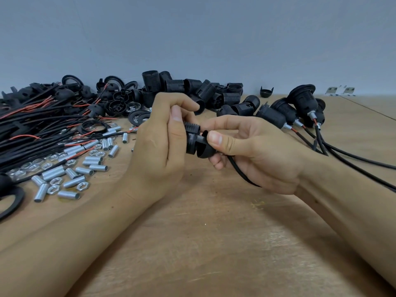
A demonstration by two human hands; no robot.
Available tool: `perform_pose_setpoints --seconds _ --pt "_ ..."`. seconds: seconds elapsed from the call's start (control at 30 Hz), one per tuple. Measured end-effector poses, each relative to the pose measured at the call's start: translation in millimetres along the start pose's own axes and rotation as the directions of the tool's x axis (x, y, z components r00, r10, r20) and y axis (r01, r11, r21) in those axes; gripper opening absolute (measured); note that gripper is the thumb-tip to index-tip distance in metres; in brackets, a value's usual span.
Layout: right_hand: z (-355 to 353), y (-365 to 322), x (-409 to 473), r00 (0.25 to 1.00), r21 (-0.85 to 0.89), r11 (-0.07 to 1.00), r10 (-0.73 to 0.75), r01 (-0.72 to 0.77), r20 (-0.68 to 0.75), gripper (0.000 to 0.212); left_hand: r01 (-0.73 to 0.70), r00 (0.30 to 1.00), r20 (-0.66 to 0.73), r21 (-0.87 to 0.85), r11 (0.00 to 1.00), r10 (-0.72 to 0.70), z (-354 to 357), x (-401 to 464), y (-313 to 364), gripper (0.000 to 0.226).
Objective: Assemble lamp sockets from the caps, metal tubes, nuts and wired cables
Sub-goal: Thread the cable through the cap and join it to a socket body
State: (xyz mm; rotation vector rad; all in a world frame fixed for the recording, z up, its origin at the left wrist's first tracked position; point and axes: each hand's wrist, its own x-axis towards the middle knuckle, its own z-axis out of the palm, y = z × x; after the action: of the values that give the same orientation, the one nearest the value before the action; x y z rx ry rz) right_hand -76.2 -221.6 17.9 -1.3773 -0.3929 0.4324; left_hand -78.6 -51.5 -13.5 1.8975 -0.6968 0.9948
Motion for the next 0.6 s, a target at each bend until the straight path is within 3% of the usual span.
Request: perform_pose_setpoints --seconds 0.23,0.3,0.37,0.43,0.53,0.6 --pt "-1.8 -1.0 1.0 0.999 -0.021 0.999 -0.030 0.029 -0.039 0.047 0.051 0.999 0.021 -0.109 0.993 -0.049 -2.2 4.3 -3.2 0.014" --pt "-3.4 -1.9 1.6 0.997 -0.035 0.998 -0.048 0.046 -0.056 0.049 0.157 0.987 0.005 -0.162 0.974 -0.159 -5.0 6.6 -4.9 0.014" --pt "-4.1 -1.8 1.2 0.996 -0.083 0.995 -0.063 0.058 -0.059 0.047 0.337 0.941 0.061 -0.243 0.910 -0.332 -6.0 6.6 -4.5 0.025" --pt "-3.3 0.0 -0.5 0.995 -0.189 0.980 -0.080 0.068 -0.053 0.040 0.455 0.888 0.181 -0.201 0.868 -0.423 -4.4 3.6 -3.3 0.043" --pt "-4.3 2.2 0.3 0.996 -0.230 0.972 -0.055 0.039 -0.066 0.036 0.535 0.819 0.284 -0.062 0.842 -0.499 -4.8 2.5 -5.0 0.061" --pt "-7.5 2.1 1.8 0.995 -0.197 0.980 -0.032 0.013 -0.095 0.040 0.567 0.799 0.297 -0.082 0.819 -0.523 -5.0 3.4 -4.7 0.062"
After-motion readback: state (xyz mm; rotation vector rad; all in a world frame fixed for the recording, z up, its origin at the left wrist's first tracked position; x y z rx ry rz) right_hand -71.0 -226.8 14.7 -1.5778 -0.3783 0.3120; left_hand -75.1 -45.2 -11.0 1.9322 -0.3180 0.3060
